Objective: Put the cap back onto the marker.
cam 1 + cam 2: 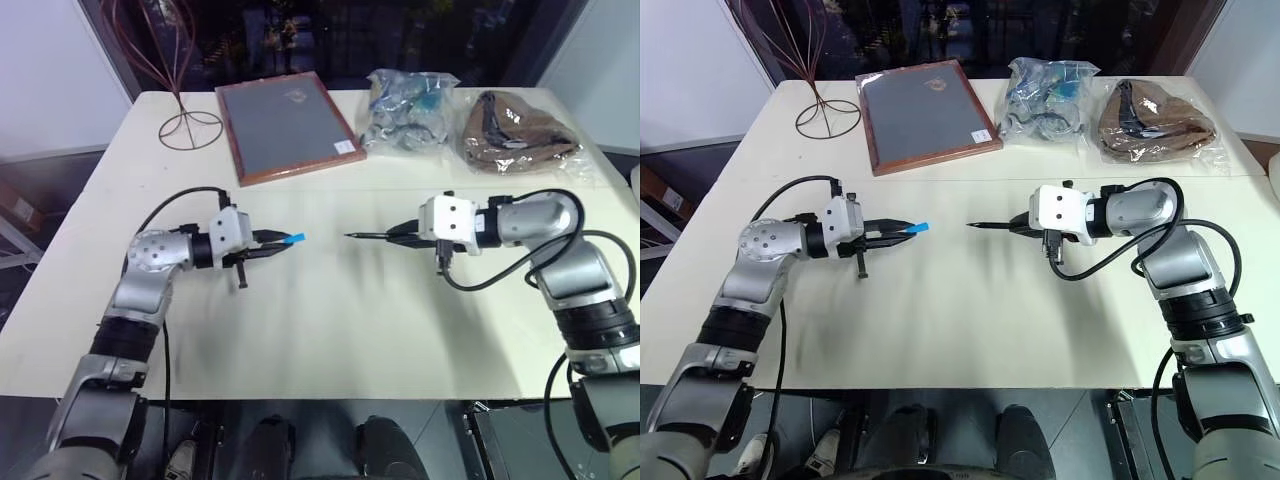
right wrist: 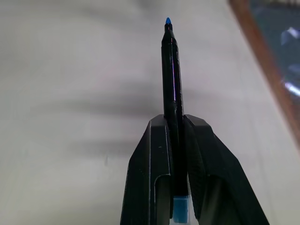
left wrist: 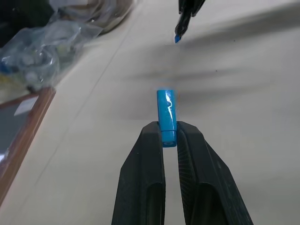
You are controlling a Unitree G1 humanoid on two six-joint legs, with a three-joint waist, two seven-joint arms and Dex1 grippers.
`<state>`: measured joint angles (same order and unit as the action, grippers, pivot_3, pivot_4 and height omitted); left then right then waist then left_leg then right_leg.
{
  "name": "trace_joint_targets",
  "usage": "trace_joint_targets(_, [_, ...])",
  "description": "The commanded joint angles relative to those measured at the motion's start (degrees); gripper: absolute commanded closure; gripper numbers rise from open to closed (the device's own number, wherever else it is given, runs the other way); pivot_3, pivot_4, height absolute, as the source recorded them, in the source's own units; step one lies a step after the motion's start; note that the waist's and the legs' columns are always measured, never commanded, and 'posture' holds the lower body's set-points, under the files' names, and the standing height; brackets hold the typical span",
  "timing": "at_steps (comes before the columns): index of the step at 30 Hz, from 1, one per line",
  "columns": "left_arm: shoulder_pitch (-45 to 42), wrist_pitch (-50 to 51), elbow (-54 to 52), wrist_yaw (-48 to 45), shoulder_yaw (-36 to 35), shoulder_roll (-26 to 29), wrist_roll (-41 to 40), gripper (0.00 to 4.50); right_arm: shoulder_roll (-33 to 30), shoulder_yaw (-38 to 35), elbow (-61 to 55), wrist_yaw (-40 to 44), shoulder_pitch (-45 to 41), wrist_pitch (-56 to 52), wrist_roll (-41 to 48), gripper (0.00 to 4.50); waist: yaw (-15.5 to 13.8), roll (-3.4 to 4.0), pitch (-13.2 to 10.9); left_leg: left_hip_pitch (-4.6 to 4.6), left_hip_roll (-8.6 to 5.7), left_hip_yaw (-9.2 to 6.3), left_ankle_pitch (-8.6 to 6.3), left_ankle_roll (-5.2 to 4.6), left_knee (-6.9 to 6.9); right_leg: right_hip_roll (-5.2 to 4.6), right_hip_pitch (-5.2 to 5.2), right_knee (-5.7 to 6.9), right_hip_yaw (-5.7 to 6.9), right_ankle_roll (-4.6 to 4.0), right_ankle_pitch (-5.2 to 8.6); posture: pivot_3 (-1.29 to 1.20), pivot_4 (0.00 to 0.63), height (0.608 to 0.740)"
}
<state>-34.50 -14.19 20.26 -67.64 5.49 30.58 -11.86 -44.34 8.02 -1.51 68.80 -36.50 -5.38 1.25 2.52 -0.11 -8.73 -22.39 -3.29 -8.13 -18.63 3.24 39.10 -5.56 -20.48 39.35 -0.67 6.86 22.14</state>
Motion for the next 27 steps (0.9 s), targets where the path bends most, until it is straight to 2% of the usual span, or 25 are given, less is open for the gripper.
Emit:
trace_joint_targets(1, [-2.78,-5.12,2.8,-1.11,-0.58,-0.66,-0.12,4.5,-0.2,-0.38,-5.03,-2.82,0.61,0.22,-0.91,4.44,0.0,0.0,0.0,0.0,0.0,0.0,0.0,0.0,0.0,0.0,0.0,0.03,0.0,0.0,0.0,0.0,0.15,0.74])
trace_joint_targets(12, [-6.31,-13.04,7.89,-4.25,1.06,-1.38,1.31,4.5,0.61,1.26,-9.69,-6.07,1.92,-1.6,-1.72,4.44,0.03,0.0,0.0,0.0,0.0,-0.01,0.0,0.0,-0.01,0.0,0.0,0.06,0.01,0.0,0.0,0.0,0.15,0.74])
trace_joint_targets(27, [-5.79,-15.02,6.9,-3.49,1.4,-1.25,1.37,4.5,1.22,2.98,-8.31,-5.68,1.0,-1.91,-0.87,4.44,0.05,0.0,0.0,0.0,0.0,-0.04,0.0,0.0,-0.01,0.0,-0.01,0.04,0.01,0.0,0.0,0.0,0.15,0.74])
